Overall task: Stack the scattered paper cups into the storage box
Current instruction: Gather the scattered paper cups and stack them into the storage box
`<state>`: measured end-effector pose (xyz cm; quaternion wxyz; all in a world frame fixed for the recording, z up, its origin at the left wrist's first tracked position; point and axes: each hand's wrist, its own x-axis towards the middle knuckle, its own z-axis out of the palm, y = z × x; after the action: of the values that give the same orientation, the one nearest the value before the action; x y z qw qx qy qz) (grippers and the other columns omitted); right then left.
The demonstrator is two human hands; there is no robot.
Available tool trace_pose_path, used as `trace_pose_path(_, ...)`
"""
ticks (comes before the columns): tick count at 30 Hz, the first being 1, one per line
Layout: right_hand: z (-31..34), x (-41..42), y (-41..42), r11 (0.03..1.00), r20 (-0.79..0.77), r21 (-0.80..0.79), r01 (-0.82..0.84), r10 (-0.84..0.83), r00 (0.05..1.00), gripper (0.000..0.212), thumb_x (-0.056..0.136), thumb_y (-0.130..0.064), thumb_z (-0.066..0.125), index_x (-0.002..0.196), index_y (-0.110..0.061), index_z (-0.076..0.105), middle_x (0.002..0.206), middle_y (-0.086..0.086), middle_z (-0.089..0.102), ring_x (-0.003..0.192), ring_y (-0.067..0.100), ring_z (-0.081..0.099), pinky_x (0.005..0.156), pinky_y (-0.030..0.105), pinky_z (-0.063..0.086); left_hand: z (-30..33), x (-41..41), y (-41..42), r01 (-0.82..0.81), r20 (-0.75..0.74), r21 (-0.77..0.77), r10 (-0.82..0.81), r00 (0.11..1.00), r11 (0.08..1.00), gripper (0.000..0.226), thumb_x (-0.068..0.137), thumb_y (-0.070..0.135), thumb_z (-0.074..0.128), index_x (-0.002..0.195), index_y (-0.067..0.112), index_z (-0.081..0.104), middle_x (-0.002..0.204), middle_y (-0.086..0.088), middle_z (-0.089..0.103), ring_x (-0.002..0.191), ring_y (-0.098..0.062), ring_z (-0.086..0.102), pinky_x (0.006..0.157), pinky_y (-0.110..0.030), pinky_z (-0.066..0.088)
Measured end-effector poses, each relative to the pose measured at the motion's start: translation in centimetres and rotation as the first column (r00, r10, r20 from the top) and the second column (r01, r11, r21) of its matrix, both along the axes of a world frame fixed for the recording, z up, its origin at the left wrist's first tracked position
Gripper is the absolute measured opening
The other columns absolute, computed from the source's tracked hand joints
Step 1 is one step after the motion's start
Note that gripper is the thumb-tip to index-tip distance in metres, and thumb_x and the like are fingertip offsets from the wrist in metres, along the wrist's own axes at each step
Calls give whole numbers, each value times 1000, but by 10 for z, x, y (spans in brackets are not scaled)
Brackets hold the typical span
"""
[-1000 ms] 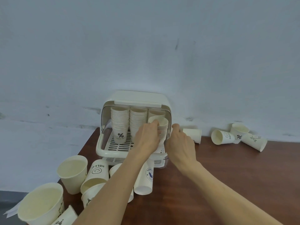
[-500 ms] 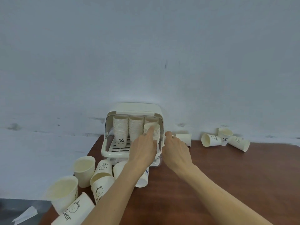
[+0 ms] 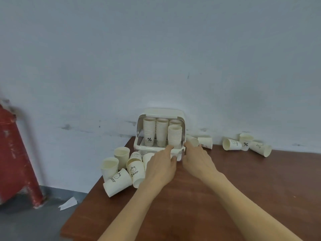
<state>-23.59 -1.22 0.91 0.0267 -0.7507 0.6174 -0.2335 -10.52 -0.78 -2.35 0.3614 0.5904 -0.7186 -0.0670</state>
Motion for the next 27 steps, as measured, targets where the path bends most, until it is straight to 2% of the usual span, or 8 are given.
trace_pose_path(4, -7, -1, 30, 998, -23, 67, -13, 15, 1000, 33, 88, -14, 42, 122, -15, 44, 107, 15, 57, 98, 38, 54, 71, 39, 41, -8, 2, 35, -37, -4, 34, 37, 999, 999, 37, 97, 31, 41, 133, 27, 45, 104, -7, 66, 101, -30, 59, 82, -42, 48)
trace_pose_path(10, -18, -2, 65, 991, -29, 127, -36, 40, 999, 37, 90, -15, 42, 127, -16, 42, 110, 16, 55, 101, 38, 53, 77, 41, 45, -18, 9, 80, -65, 1, 43, 65, 998, 997, 32, 96, 29, 41, 126, 27, 50, 89, -3, 66, 88, -27, 60, 75, -42, 49)
trace_pose_path(17, -10, 17, 87, 991, -9, 95, -92, 93, 996, 39, 89, -13, 42, 129, -15, 44, 113, 16, 55, 104, 39, 53, 78, 40, 43, -6, 28, 116, -102, 38, 17, 102, 994, 995, 30, 96, 28, 41, 125, 25, 50, 87, -2, 67, 88, -28, 60, 73, -42, 49)
trace_pose_path(21, -2, 34, 97, 990, 8, 80, -120, 120, 993, 39, 90, -13, 42, 129, -15, 43, 117, 14, 54, 106, 35, 51, 77, 38, 41, 4, 42, 124, -134, 58, 34, 132, 990, 990, 37, 96, 28, 42, 133, 28, 45, 98, -5, 67, 98, -29, 59, 78, -42, 49)
trace_pose_path(27, -3, 46, 99, 989, 35, 75, -125, 122, 992, 44, 90, -13, 42, 133, -16, 41, 122, 14, 53, 109, 36, 51, 80, 39, 41, 9, 58, 122, -146, 22, 70, 145, 989, 987, 42, 94, 28, 43, 135, 28, 46, 111, -5, 64, 101, -28, 59, 76, -39, 48)
